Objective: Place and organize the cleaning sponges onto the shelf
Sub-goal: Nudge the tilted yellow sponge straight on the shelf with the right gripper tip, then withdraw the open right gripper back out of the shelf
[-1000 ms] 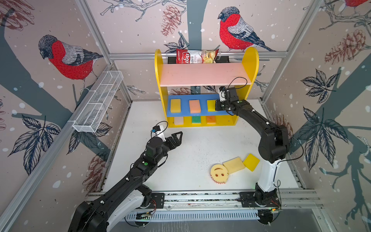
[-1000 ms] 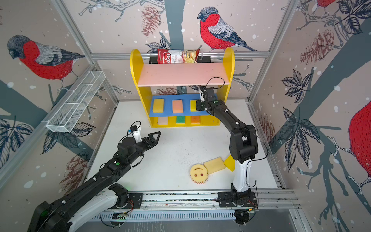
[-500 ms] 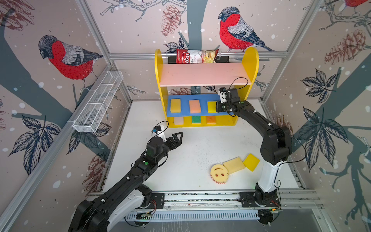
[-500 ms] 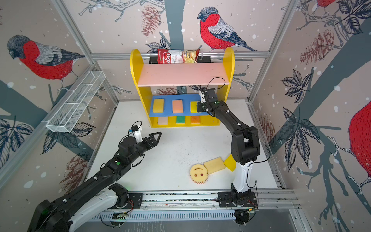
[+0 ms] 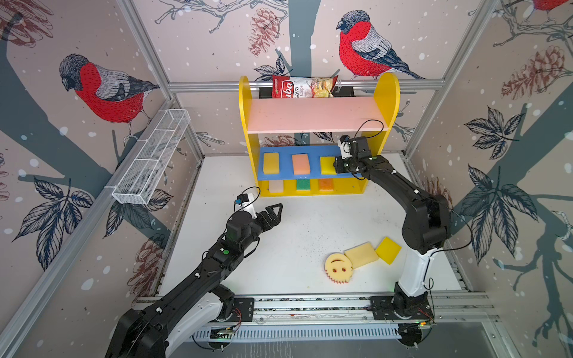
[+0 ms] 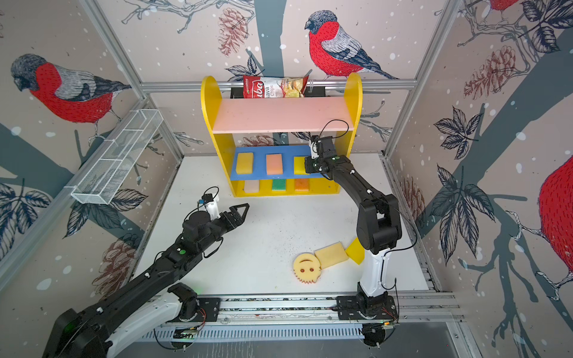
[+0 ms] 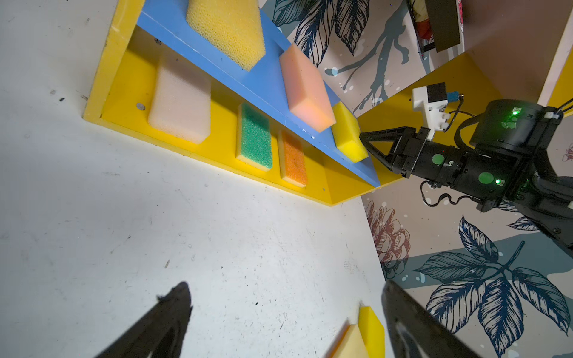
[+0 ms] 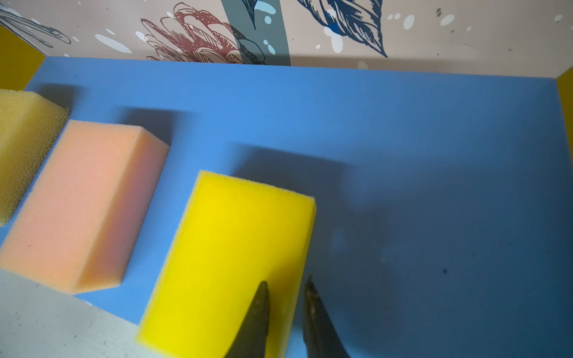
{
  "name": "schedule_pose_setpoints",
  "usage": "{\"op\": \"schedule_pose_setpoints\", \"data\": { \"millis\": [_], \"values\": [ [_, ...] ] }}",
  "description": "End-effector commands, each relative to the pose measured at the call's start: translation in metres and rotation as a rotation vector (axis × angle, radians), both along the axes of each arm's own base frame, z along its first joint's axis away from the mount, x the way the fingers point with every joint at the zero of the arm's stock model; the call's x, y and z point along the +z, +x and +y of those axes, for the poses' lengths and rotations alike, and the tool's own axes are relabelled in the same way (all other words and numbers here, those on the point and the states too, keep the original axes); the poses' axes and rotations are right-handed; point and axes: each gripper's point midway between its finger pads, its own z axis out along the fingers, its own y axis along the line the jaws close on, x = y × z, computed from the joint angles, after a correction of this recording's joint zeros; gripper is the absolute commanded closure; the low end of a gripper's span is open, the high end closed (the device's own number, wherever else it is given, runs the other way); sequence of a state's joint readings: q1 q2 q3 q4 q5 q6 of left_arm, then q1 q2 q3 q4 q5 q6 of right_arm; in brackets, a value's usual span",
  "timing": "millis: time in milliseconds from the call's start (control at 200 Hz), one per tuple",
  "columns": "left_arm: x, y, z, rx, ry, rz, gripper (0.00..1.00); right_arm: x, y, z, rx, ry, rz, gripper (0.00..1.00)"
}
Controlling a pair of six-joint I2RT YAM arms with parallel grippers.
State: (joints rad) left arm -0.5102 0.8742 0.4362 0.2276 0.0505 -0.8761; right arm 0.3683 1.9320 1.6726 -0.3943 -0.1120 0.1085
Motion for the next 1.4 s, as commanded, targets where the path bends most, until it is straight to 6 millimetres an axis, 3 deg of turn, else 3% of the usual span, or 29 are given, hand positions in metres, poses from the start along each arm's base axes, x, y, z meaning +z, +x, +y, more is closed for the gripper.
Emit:
{"op": "schedule_pose_setpoints", "data": {
  "millis": [0, 440, 620, 680, 795, 875, 1226, 1396],
  "values": [
    [0.009, 0.002, -0.002, -0.005, -0.012, -0.029, 0.05, 0.004, 0.004, -0.002, -0.016, 0.003, -0.017, 0.78],
    [0.011, 0.001, -0.001, -0.004, -0.017, -0.032, 0.06, 0.029, 0.0, -0.004, -0.027, 0.054, -0.043, 0.66],
    [0.01, -0.001, 0.001, 0.002, -0.014, -0.039, 0.05, 0.04, -0.016, 0.016, 0.018, 0.093, -0.045, 0.65],
    [0.011, -0.002, 0.003, 0.005, -0.014, -0.045, 0.05, 0.04, -0.022, 0.022, 0.031, 0.087, -0.042, 0.68],
    [0.01, -0.004, 0.006, 0.013, -0.002, -0.046, 0.05, 0.035, -0.035, 0.042, 0.075, 0.084, -0.023, 0.86],
    [0.011, -0.007, 0.01, 0.021, 0.001, -0.051, 0.05, 0.028, -0.043, 0.056, 0.105, 0.072, -0.008, 0.92],
    [0.013, -0.019, 0.023, 0.044, 0.019, -0.063, 0.04, 0.005, -0.048, 0.099, 0.162, 0.07, 0.044, 0.93],
    [0.015, -0.024, 0.027, 0.052, 0.019, -0.067, 0.05, -0.001, -0.042, 0.104, 0.156, 0.066, 0.046, 0.93]
  ]
}}
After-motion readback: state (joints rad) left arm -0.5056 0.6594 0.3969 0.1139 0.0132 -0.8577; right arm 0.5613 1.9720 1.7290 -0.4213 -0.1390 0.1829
